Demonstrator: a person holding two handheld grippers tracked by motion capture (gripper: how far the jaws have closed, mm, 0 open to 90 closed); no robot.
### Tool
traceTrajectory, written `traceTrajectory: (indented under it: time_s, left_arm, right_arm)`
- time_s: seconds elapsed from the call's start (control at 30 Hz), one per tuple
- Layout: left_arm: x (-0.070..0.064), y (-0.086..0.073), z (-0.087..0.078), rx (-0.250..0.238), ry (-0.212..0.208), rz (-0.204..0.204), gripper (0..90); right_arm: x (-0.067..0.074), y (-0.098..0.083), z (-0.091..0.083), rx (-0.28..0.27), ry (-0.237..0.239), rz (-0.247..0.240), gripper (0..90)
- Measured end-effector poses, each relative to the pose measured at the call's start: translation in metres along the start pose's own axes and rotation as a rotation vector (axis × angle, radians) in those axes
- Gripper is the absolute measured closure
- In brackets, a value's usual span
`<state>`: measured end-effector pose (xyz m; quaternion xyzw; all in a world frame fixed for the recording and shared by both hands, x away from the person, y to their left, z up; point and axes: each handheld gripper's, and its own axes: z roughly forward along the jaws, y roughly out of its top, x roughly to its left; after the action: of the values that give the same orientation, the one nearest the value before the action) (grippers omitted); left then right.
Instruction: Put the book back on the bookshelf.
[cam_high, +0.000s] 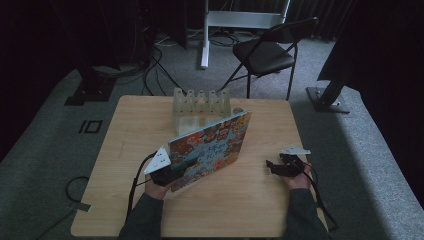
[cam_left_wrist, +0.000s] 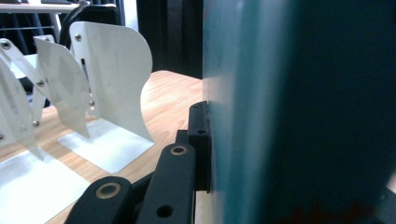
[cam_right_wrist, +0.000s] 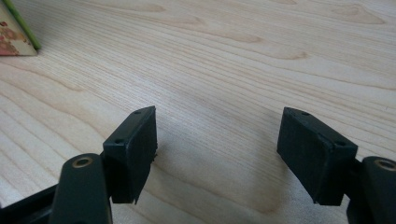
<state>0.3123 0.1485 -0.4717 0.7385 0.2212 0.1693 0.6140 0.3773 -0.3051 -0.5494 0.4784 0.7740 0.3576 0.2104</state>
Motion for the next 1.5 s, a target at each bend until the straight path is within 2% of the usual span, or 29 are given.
traceTrajectory:
  time_s: [0.2,0.33,0.73,0.87,1.13,1.2,1.27,1.3,1.5]
  left_arm:
    - [0.000,-0.007,-0.005,0.013,-0.006,0.020,81.1]
    - [0.002,-0.013,-0.007,-0.008,-0.009,0.000,81.1]
    - [0.002,-0.027,-0.011,-0.045,-0.014,-0.021,80.6]
    - [0.002,-0.029,-0.011,-0.054,-0.026,-0.027,79.5]
    - [-0.003,-0.027,-0.006,-0.080,-0.056,-0.028,71.6]
    - [-0.004,-0.027,-0.004,-0.077,-0.049,-0.023,72.5]
    - [-0.005,-0.027,-0.003,-0.079,-0.022,-0.015,77.2]
    - [-0.005,-0.027,-0.003,-0.077,-0.022,-0.011,79.1]
    - [-0.007,-0.024,-0.002,-0.067,-0.012,-0.013,79.8]
  right_arm:
    - [0.000,0.000,0.000,0.002,0.003,-0.002,28.4]
    - [0.001,0.000,0.000,0.004,0.004,-0.003,28.4]
    - [0.001,0.000,0.001,0.004,0.006,-0.007,28.4]
    - [0.002,0.000,0.001,0.004,0.007,-0.008,28.4]
    - [0.002,0.000,0.001,0.004,0.009,-0.010,28.3]
    - [0.002,0.000,0.001,0.005,0.011,-0.010,28.4]
    - [0.002,0.000,0.001,0.005,0.012,-0.011,28.4]
    - [0.002,0.000,0.001,0.005,0.012,-0.011,28.4]
    - [0.002,0.000,0.001,0.008,0.013,-0.011,28.4]
